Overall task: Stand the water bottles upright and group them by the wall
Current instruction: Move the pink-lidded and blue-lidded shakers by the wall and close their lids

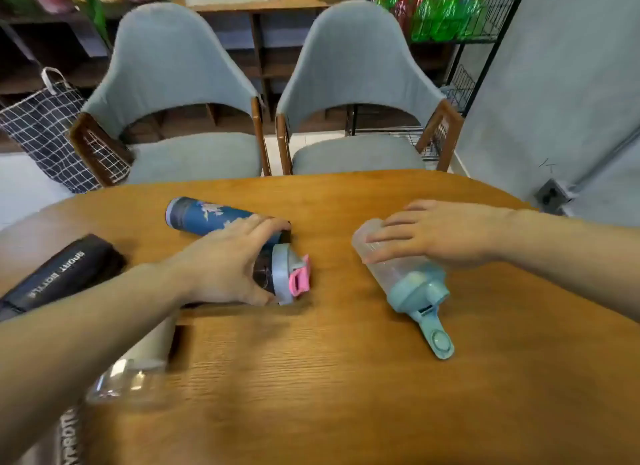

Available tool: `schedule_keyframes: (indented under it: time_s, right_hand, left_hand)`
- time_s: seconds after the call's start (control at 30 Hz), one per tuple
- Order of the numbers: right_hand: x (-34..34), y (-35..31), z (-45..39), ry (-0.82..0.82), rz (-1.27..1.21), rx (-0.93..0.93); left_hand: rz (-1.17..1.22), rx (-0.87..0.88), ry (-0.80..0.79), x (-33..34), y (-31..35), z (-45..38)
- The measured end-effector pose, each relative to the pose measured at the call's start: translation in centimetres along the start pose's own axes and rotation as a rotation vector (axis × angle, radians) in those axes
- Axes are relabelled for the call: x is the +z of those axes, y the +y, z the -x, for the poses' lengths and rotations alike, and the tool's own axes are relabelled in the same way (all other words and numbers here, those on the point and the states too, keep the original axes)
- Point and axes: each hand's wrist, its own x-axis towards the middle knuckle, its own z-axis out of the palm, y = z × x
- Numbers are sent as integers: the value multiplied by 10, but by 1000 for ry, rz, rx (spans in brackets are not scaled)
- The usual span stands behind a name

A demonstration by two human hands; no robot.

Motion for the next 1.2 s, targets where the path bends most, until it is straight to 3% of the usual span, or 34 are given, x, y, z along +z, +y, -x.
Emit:
schedule_keyframes:
  time_s: [0.1,0.33,0.57,0.73,0.97,1.2]
  right_hand:
    - [22,4,-6,-59,118,-26]
    - [45,1,-16,35,172,-6]
    - [62,-41,-3,452,-81,60]
    - [66,-78,20,499,-173,160]
    - [57,-115,65,718,-538,374]
    - [67,-123,115,988,-916,526]
  left_hand:
    - [-122,4,1,15,-3,-8]
    - [-341,-43,65,47,-4,-15]
    - [-353,-83,201,68,18,5]
    - [-225,-73,256,68,53,36]
    - [53,-44,419,55,99,64]
    - [365,34,610,38,152,31]
